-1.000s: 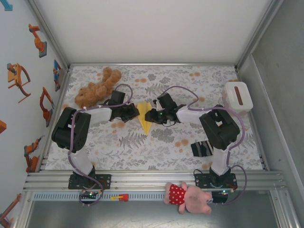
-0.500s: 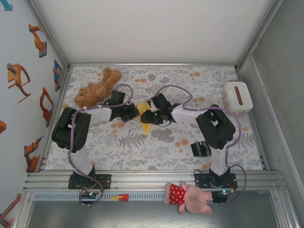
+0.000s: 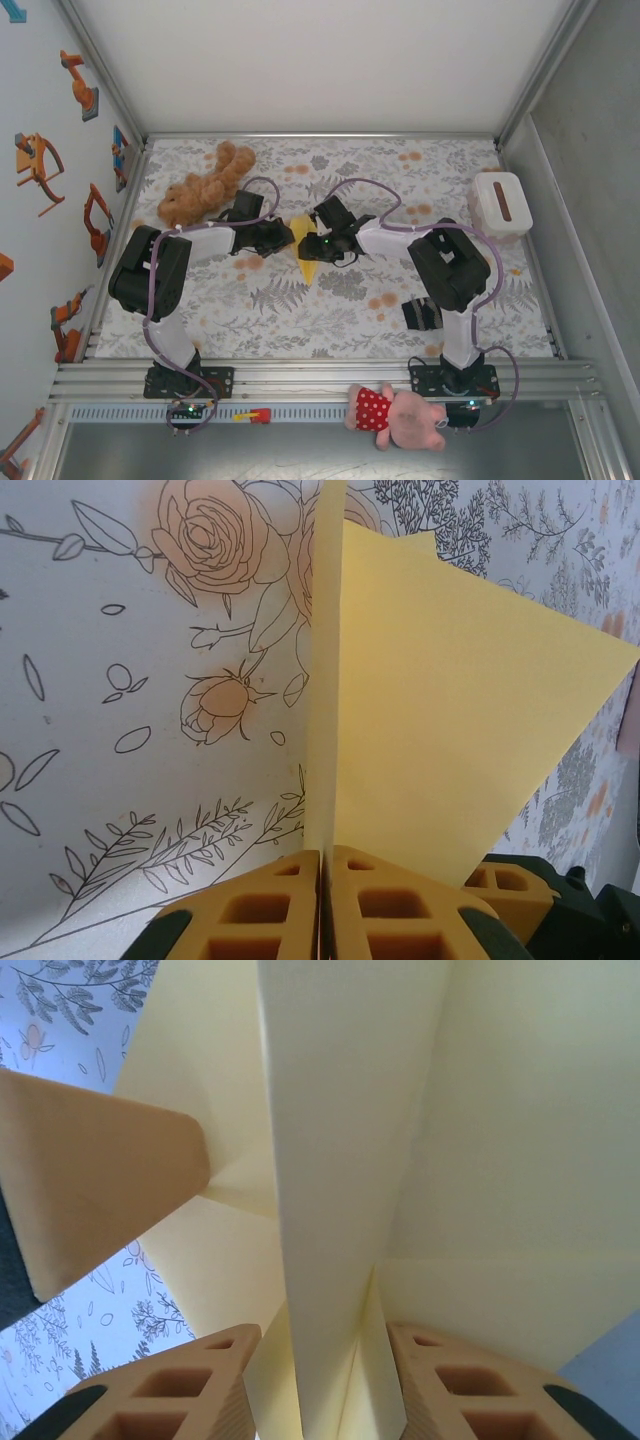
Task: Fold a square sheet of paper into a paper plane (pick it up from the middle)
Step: Move the paper plane to the top-center of the table.
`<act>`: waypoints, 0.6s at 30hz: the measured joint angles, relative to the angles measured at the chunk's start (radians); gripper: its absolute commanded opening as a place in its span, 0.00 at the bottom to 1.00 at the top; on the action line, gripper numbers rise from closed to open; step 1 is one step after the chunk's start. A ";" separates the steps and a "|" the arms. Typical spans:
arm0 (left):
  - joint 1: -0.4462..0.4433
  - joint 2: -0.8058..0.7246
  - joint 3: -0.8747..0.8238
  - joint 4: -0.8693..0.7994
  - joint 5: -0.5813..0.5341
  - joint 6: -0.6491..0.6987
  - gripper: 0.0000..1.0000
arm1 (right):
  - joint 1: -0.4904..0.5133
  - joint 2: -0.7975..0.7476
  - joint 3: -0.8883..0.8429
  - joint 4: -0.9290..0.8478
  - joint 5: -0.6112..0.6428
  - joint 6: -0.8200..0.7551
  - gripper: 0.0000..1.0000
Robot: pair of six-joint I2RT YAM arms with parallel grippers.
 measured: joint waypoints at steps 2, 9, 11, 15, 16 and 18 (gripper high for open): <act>0.000 0.000 0.000 0.000 0.000 0.000 0.12 | 0.000 0.000 0.000 -0.007 0.005 0.000 0.31; 0.000 0.000 0.000 0.000 0.000 -0.006 0.17 | 0.002 0.006 0.001 -0.018 0.023 0.000 0.26; 0.000 0.000 0.000 0.000 0.000 -0.007 0.21 | 0.003 0.013 0.005 -0.023 0.026 0.001 0.23; 0.001 -0.010 -0.005 -0.001 -0.005 -0.014 0.31 | 0.005 0.016 0.011 -0.034 0.039 0.004 0.14; 0.002 -0.019 -0.009 -0.003 -0.009 -0.014 0.34 | 0.006 0.016 0.013 -0.039 0.050 0.003 0.12; 0.008 -0.048 -0.020 -0.017 -0.023 -0.012 0.44 | 0.008 0.016 0.020 -0.063 0.080 0.001 0.07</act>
